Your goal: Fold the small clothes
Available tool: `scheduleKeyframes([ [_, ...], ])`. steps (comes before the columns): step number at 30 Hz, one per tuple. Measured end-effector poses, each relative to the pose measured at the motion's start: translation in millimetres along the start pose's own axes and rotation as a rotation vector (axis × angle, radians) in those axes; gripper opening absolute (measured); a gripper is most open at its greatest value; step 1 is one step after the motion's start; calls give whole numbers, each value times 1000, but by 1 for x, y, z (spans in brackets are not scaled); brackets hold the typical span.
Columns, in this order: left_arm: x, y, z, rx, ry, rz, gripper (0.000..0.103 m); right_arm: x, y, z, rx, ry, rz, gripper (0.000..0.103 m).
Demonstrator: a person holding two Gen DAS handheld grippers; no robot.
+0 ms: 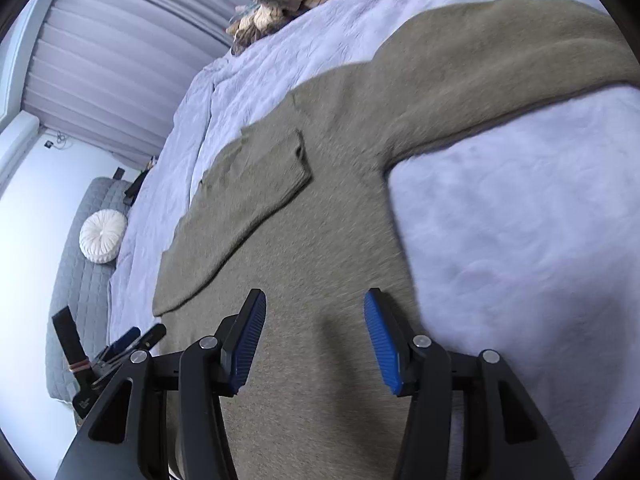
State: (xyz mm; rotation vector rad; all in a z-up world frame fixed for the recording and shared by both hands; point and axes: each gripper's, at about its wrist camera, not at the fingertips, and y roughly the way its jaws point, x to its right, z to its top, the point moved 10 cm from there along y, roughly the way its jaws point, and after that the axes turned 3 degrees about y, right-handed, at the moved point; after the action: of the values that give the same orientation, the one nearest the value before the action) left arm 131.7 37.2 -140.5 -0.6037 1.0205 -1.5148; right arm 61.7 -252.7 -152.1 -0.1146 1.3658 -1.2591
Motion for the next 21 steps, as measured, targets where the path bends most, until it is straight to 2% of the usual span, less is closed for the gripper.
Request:
scheduleKeyframes([
  [3,18,-5,4,10,25,-24,96,16,-24,20,74,24,-2,60],
  [8,50,-14,14,22,46,-89,96,65,-60,46,166,119,-49,61],
  [14,83,-12,26,0,-10,-178,96,117,-100,70,273,247,-46,61],
  [21,119,-6,46,-1,-45,-234,96,179,-139,121,433,443,-63,61],
])
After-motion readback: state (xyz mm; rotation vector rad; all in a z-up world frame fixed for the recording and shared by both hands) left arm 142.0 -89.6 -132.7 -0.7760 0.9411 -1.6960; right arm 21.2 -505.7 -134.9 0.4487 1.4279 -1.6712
